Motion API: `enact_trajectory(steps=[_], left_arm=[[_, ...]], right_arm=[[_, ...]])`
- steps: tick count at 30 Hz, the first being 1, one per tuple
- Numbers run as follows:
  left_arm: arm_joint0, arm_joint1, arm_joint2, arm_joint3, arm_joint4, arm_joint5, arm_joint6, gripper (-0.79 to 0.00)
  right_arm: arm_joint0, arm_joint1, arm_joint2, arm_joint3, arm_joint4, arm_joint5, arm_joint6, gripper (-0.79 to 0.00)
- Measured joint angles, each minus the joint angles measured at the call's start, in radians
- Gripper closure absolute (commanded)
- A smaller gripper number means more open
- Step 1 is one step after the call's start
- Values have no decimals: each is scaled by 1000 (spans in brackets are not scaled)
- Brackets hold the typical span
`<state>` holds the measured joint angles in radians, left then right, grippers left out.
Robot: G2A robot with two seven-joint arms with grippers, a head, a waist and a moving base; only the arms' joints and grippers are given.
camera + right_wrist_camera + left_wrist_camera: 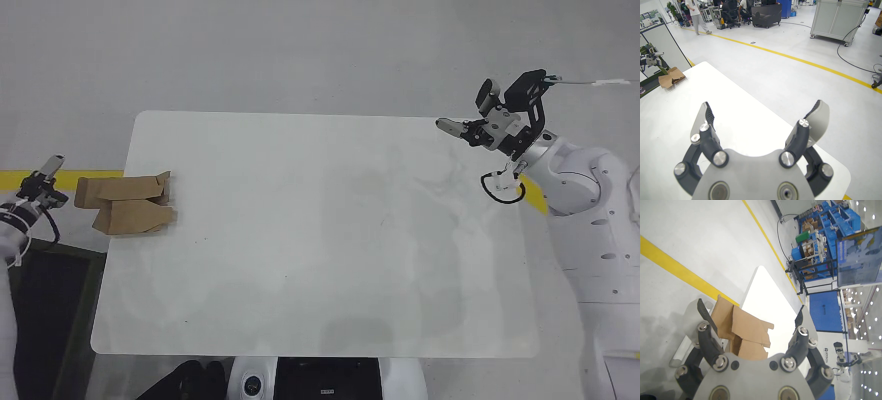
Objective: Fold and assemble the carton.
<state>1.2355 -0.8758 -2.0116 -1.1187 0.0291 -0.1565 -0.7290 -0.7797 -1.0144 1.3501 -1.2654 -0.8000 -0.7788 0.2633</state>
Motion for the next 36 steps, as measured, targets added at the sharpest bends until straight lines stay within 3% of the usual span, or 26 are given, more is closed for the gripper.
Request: enact_trajectory(steps=[5, 13, 22, 23, 24, 25, 26, 36], left_arm=[[19, -9, 9, 82, -75, -32, 26, -785], [44, -31, 76, 141, -117, -97, 101, -785], [-3, -46, 136, 220, -164, -99, 113, -785], [-10, -46, 140, 228, -166, -99, 113, -646], [-16, -47, 144, 236, -170, -100, 113, -256], [-24, -48, 149, 245, -176, -100, 113, -52], [-30, -49, 153, 251, -178, -101, 113, 0], [-101, -61, 188, 293, -235, -81, 141, 0]], right_arm=[[0, 0, 0, 0, 0, 0, 0, -785], [0, 0, 0, 0, 0, 0, 0, -785], [0, 0, 0, 0, 0, 0, 0, -785], [0, 0, 0, 0, 0, 0, 0, -785], [0, 0, 0, 0, 0, 0, 0, -785], [0, 0, 0, 0, 0, 0, 0, -785], [0, 0, 0, 0, 0, 0, 0, -785], [0, 0, 0, 0, 0, 0, 0, -785]])
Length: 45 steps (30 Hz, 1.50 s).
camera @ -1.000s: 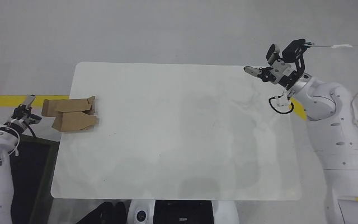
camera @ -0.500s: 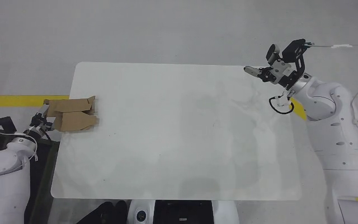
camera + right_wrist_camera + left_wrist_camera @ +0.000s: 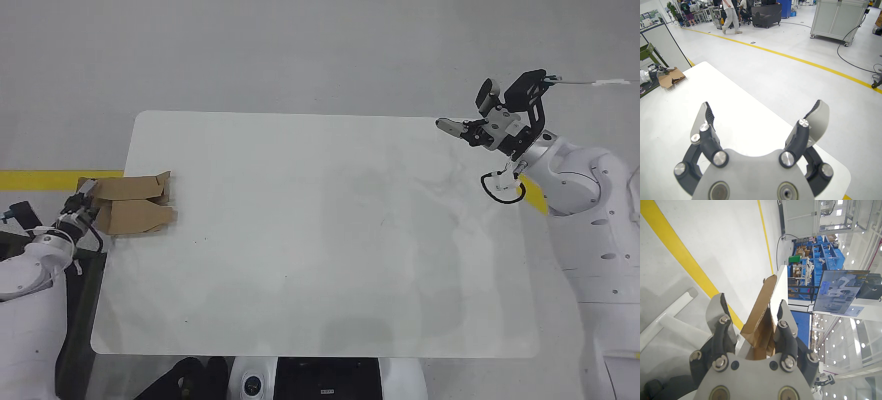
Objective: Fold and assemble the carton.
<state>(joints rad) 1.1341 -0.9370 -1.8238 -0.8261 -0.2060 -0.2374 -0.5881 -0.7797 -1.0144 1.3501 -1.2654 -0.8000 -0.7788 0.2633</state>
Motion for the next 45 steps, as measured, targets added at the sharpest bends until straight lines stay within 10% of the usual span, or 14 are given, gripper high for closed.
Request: enact_trajectory(steps=[18, 45], left_arm=[[-80, -3, -12, -139, -149, 74, -23, 0], [-297, -86, 485, -413, -152, -19, -346, 0]], right_arm=[[0, 0, 0, 0, 0, 0, 0, -785], [0, 0, 0, 0, 0, 0, 0, -785]])
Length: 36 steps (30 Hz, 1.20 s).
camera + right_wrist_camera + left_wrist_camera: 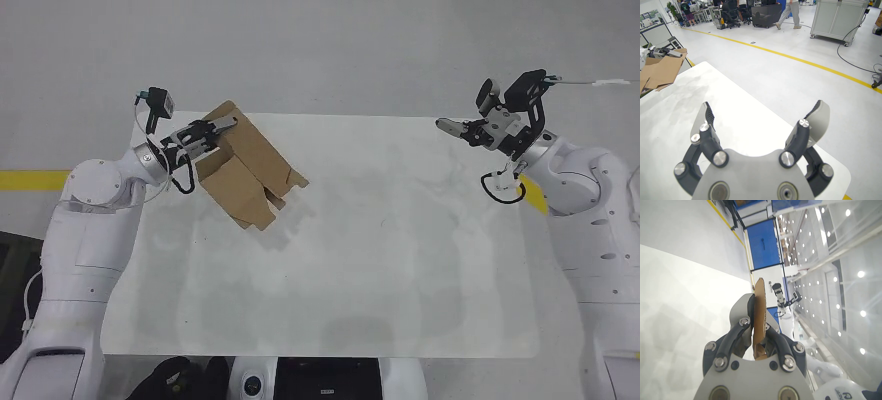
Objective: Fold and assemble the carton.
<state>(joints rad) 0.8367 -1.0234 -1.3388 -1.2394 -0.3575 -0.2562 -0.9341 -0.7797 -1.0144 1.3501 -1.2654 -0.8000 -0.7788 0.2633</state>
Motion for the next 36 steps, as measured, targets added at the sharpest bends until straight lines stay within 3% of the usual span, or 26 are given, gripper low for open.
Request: enact_trajectory(steps=[10, 18, 24, 36], left_arm=[[-40, -27, 121, -81, -29, -62, -63, 0], [-66, -50, 225, -93, -56, -98, -139, 0], [-88, -63, 265, -48, -63, -163, -170, 0], [-114, -76, 292, 14, -50, -273, -184, 0]], right_arm=[[0, 0, 0, 0, 0, 0, 0, -785], [-23, -1, 3, -3, 44, 6, -15, -785], [-24, -8, -35, 33, 256, -59, 71, -785], [116, -63, -272, 205, 809, -159, 355, -785]])
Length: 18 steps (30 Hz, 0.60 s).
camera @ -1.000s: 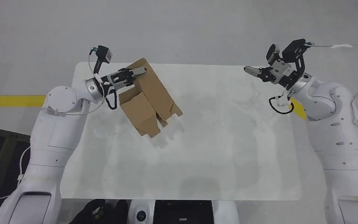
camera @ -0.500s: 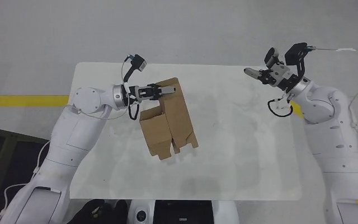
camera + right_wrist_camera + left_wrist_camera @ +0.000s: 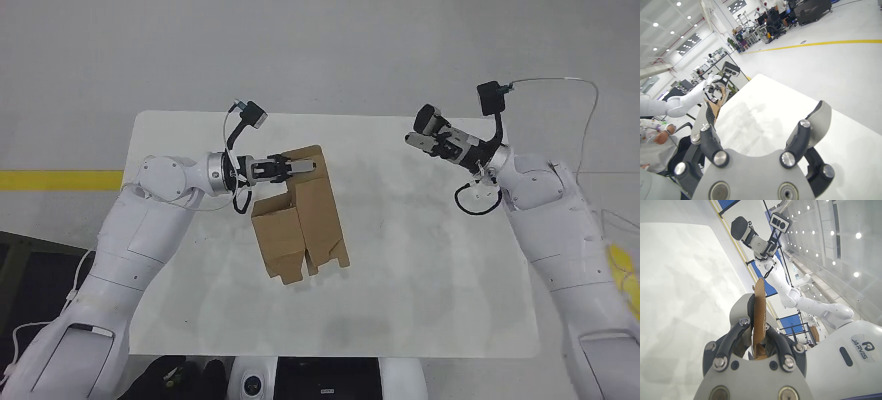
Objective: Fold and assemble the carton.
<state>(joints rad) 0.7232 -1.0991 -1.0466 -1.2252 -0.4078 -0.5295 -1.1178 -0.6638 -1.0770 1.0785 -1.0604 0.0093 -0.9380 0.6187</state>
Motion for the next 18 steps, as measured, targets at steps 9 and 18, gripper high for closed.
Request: enact_trajectory(steps=[9, 18], left_arm=[[-2, -12, 29, 7, -5, -28, 7, 0], [-20, -20, 42, 4, -11, -43, 3, 0]], right_arm=[[79, -76, -220, 98, 401, -37, 224, -785], [136, -116, -378, 99, 558, 28, 291, -785]])
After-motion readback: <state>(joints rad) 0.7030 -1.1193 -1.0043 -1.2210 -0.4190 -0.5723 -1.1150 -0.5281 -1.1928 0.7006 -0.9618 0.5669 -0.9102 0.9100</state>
